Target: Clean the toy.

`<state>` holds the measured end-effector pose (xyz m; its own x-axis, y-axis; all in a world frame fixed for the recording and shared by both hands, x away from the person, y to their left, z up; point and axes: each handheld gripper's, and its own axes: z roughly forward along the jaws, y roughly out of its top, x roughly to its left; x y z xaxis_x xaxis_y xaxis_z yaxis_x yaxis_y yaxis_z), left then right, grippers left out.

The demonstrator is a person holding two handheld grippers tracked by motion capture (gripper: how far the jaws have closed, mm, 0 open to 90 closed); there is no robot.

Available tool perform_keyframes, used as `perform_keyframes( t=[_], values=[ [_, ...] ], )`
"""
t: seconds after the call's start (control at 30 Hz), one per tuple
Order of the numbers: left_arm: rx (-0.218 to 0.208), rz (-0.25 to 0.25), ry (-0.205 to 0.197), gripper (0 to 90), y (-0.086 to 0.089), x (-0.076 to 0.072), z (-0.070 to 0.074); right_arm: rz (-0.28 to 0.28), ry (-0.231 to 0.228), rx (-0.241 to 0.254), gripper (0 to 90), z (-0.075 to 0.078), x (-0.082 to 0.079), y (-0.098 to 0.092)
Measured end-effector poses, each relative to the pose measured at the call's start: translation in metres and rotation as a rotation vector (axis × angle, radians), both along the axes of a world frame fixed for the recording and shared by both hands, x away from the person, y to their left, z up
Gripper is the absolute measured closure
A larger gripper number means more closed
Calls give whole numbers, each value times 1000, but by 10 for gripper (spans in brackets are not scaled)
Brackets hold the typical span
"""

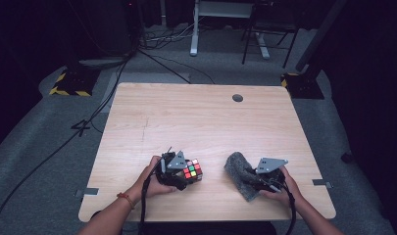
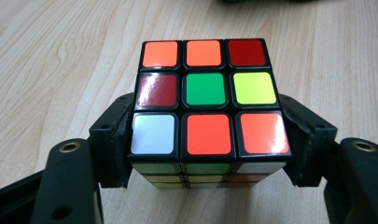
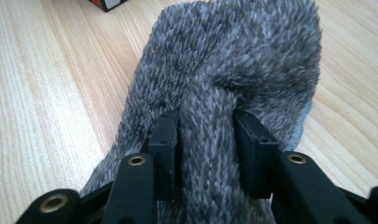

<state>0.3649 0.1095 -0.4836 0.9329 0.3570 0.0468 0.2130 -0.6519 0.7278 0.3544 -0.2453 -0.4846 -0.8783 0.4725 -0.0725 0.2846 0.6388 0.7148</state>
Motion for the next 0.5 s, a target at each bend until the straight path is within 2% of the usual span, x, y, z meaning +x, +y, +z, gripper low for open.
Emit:
perform_keyframes(
  t=[0.07, 0.2, 0.3, 0.33, 0.37, 0.5],
  values=[
    [1, 6, 7, 301, 0, 0, -1, -7, 3, 0, 582, -2, 1, 0],
    [33, 22, -4, 229, 2, -1, 2, -15, -1, -7, 484, 2, 1, 0],
    [58, 35, -8, 191, 5, -3, 3, -28, -5, 46, 425, 11, 0, -6],
    [77, 48, -22, 153, 5, -4, 3, -31, -9, 52, 410, 13, 0, -7],
    [84, 59, -31, 155, 7, -5, 4, -41, -21, 52, 381, 15, 0, -8],
    [85, 75, -54, 157, 12, -10, 11, -54, -46, 74, 327, 24, -3, -11]
  ],
)
